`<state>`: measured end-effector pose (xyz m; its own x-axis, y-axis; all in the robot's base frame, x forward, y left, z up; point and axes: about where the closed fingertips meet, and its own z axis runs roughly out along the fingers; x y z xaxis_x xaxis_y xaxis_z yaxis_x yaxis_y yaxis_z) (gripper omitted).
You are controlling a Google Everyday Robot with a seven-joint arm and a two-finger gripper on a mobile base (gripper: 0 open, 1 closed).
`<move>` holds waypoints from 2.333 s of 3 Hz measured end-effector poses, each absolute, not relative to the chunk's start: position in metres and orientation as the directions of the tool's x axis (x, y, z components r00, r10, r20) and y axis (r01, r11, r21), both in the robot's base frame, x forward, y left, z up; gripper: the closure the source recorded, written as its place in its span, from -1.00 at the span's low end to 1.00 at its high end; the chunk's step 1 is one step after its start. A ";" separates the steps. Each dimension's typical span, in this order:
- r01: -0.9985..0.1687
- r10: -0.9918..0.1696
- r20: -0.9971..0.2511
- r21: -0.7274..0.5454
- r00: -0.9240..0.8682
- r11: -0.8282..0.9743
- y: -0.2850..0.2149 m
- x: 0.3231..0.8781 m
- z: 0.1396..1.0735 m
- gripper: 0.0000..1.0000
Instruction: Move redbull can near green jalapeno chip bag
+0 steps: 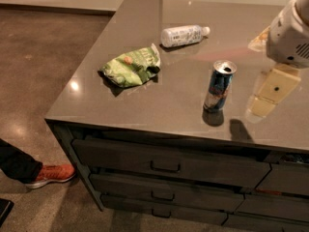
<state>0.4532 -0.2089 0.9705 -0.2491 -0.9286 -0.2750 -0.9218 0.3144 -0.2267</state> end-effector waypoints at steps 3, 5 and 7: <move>-0.848 -0.767 -0.499 -0.114 -0.402 0.518 -0.203 0.514 0.950 -1.00; -0.824 -0.687 -0.576 -0.040 -0.443 0.565 -0.191 0.531 0.937 -1.00; -0.827 -0.665 -0.605 -0.019 -0.438 0.561 -0.176 0.538 0.930 -0.17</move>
Offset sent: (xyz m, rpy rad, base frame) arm 0.0719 0.0013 -0.0214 0.2962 -0.0017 -0.2100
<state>0.5378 -0.1762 0.9298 -0.4377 -0.6654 -0.6047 -0.8273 0.5614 -0.0190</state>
